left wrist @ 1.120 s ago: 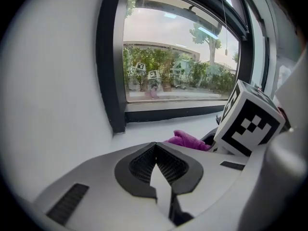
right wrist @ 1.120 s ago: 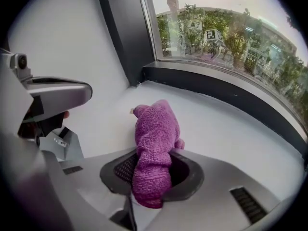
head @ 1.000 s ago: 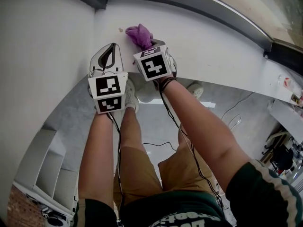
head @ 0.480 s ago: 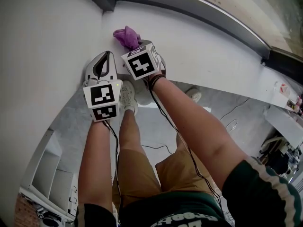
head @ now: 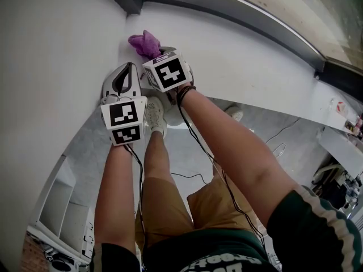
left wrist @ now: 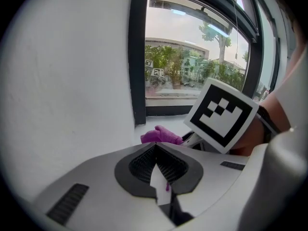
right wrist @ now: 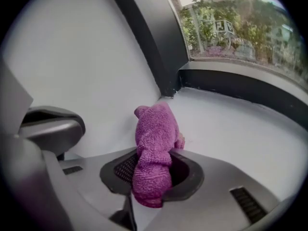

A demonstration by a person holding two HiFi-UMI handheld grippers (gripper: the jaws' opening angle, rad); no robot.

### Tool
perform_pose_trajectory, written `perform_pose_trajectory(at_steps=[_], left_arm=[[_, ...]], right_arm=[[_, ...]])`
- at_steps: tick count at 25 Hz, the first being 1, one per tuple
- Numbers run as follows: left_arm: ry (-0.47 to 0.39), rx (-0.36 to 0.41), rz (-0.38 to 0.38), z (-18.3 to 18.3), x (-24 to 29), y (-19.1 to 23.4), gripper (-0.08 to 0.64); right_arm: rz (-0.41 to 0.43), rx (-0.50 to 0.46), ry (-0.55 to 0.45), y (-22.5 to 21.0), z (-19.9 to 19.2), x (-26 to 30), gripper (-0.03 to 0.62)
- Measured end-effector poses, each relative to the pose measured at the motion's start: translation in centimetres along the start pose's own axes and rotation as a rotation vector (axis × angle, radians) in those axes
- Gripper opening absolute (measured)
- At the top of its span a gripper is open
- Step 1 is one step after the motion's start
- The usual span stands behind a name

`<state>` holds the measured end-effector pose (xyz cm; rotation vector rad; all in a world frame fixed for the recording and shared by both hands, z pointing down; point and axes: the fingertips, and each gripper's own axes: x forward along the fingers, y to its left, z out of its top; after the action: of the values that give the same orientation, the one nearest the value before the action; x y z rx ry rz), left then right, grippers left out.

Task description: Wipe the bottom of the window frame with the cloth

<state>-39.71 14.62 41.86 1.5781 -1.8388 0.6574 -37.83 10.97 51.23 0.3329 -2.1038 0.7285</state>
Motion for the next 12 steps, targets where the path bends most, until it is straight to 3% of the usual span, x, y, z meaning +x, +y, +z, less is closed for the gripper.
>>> perform_pose_trajectory(at_steps=[3,12], left_arm=[[0.0,0.003,-0.003,0.2,0.1,-0.3,0.009],[-0.039,0.061,-0.046,3.9,-0.9,-3.8,0.009]], right_arm=[[0.066,0.061,-0.073,0.3,1.0,-1.0,0.117],[0.143,-0.042,-0.191,0.9,2.9,-7.5,0.117]])
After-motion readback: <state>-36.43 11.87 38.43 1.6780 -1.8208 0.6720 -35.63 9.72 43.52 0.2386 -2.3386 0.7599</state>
